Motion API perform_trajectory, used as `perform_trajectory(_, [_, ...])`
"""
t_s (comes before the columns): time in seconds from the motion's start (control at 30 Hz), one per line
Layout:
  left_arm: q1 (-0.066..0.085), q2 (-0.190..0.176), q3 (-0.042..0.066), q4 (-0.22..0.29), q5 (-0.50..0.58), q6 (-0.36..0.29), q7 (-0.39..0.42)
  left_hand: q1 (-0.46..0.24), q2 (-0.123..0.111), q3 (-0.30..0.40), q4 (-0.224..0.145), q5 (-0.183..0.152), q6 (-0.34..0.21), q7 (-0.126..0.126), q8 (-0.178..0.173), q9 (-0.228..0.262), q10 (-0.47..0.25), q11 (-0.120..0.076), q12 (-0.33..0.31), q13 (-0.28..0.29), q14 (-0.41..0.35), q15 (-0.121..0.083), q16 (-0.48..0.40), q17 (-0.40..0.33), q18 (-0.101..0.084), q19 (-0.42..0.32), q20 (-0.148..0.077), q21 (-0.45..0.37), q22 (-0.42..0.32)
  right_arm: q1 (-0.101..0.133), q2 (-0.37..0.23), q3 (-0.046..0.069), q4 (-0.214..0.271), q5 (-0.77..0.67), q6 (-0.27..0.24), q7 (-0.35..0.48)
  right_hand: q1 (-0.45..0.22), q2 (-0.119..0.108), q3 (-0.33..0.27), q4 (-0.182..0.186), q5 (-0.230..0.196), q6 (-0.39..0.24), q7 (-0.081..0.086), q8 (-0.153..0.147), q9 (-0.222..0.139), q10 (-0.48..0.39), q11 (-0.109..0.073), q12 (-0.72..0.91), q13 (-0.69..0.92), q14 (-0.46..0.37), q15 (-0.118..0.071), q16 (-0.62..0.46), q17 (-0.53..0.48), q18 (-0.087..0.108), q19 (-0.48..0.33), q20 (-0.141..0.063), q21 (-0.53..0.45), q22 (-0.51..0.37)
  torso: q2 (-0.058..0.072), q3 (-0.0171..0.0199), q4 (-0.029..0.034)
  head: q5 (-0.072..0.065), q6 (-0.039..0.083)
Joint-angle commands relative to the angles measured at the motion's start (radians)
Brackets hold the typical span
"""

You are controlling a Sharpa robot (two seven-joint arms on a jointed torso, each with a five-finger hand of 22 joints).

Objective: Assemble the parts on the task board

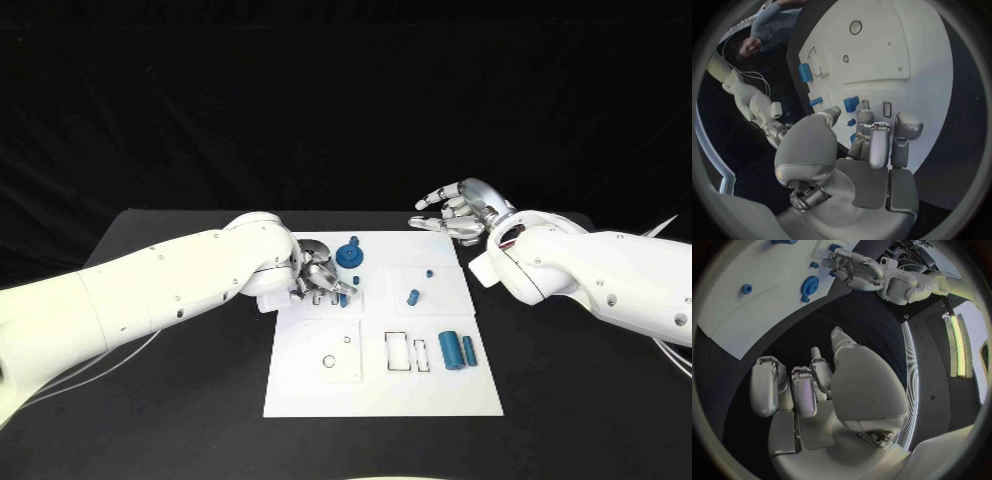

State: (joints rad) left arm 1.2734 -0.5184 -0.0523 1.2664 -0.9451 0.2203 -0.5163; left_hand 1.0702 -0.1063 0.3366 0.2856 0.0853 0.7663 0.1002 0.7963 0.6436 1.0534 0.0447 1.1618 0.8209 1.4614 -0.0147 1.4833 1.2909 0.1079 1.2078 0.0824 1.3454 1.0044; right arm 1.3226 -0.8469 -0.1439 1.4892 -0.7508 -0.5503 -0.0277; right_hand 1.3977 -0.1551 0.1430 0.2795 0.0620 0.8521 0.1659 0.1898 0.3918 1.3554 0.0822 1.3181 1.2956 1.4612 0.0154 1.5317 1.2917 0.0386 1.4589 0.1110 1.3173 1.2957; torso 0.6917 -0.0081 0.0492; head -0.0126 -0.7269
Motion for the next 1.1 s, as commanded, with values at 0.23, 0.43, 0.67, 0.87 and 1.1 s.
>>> perform_trajectory(0.23, [0.001,0.004,0.000,-0.003,0.002,0.009,0.001,0.033,0.020,-0.015,0.004,0.013,-0.008,-0.001,0.028,0.025,0.013,-0.013,0.013,0.004,0.032,-0.010,0.019,0.121,-0.002,0.031,0.000,0.019,0.022,0.000,0.000,0.000,0.000,-0.002,0.004,0.000,-0.005,0.023,-0.038,0.006,0.012,-0.003,-0.001,0.022,0.010,-0.019,-0.001,-0.006,0.030,0.084,-0.011,-0.013,0.190,0.022,-0.003,-0.004,-0.015,0.108,0.001,0.0004,-0.0004,-0.003,-0.004])
perform_trajectory(0.43, [0.001,0.008,0.000,-0.003,0.002,0.012,0.001,0.051,0.031,-0.004,0.003,0.013,-0.009,-0.002,0.027,0.031,0.013,-0.014,0.014,0.005,0.033,-0.011,0.020,0.123,-0.002,0.031,0.000,0.020,0.024,0.000,0.001,0.000,0.000,-0.002,0.005,-0.001,-0.005,0.024,-0.038,0.006,0.012,-0.003,-0.001,0.023,0.010,-0.019,-0.001,-0.006,0.030,0.084,-0.011,-0.013,0.189,0.022,-0.002,-0.004,-0.015,0.109,0.001,0.0002,-0.0010,-0.004,-0.004])
perform_trajectory(0.67, [0.001,0.010,-0.001,-0.007,0.009,0.017,0.000,0.080,0.040,0.015,0.001,0.014,-0.010,-0.004,0.025,0.038,0.013,-0.016,0.015,0.005,0.034,-0.013,0.020,0.125,-0.002,0.030,0.000,0.022,0.026,0.000,0.001,0.000,-0.001,-0.002,0.007,-0.002,-0.005,0.024,-0.038,0.006,0.012,-0.003,-0.001,0.023,0.010,-0.019,-0.001,-0.006,0.030,0.084,-0.011,-0.013,0.189,0.022,-0.002,-0.004,-0.015,0.109,0.001,0.0000,-0.0002,-0.006,-0.006])
perform_trajectory(0.87, [0.001,0.012,-0.002,-0.007,0.017,0.021,0.001,0.122,0.043,0.050,-0.003,0.013,-0.011,-0.007,0.021,0.046,0.012,-0.019,0.014,0.004,0.035,-0.015,0.021,0.127,-0.002,0.030,-0.001,0.024,0.029,0.000,0.002,0.000,-0.001,-0.002,0.009,-0.002,-0.006,0.025,-0.038,0.006,0.012,-0.003,-0.001,0.025,0.010,-0.019,-0.002,-0.006,0.030,0.084,-0.011,-0.013,0.189,0.022,-0.003,-0.004,-0.016,0.108,0.001,0.0004,0.0010,-0.006,-0.008])
perform_trajectory(1.1, [0.000,0.011,-0.002,-0.004,0.040,0.025,0.002,0.189,0.041,0.155,-0.023,0.011,-0.011,-0.012,0.013,0.063,0.017,-0.024,0.013,0.004,0.037,-0.019,0.024,0.132,-0.002,0.029,-0.005,0.026,0.032,-0.001,0.003,-0.001,-0.002,-0.002,0.010,-0.003,-0.006,0.025,-0.038,0.006,0.012,-0.003,-0.001,0.025,0.010,-0.019,-0.002,-0.006,0.030,0.084,-0.011,-0.013,0.189,0.022,-0.003,-0.004,-0.016,0.108,0.001,0.0004,0.0002,-0.005,-0.009])
